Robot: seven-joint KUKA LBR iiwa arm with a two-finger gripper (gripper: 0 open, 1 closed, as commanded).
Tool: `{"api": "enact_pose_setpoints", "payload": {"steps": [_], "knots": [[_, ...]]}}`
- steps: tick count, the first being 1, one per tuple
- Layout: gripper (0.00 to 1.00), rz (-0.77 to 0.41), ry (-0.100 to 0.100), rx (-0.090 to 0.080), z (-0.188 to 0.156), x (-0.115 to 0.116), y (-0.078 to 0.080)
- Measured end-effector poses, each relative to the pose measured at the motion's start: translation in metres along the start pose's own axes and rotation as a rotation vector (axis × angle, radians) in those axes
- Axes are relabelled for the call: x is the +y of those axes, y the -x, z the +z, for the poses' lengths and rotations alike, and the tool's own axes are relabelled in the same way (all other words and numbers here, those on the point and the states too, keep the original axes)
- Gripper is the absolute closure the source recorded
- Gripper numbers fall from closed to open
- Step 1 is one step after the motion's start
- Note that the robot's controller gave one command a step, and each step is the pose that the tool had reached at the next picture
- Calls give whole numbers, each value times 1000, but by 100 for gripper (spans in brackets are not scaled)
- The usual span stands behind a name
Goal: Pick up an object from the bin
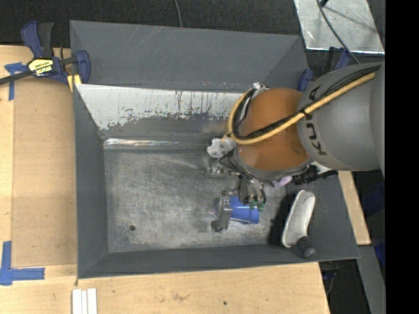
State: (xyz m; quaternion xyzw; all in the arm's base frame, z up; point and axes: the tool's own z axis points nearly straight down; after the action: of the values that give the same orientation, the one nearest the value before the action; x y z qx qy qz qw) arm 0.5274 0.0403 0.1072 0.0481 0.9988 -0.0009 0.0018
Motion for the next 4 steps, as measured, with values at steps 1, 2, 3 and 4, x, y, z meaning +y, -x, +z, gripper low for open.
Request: {"api": "enact_pose_setpoints", "payload": {"steps": [1,2,3,4], "knots": [[0,-77,3,4,3,-22,1],[0,-110,2,3,-7,-64,-18],[100,67,3,-19,33,-62,25],[100,68,3,-19,33,-62,25]]}}
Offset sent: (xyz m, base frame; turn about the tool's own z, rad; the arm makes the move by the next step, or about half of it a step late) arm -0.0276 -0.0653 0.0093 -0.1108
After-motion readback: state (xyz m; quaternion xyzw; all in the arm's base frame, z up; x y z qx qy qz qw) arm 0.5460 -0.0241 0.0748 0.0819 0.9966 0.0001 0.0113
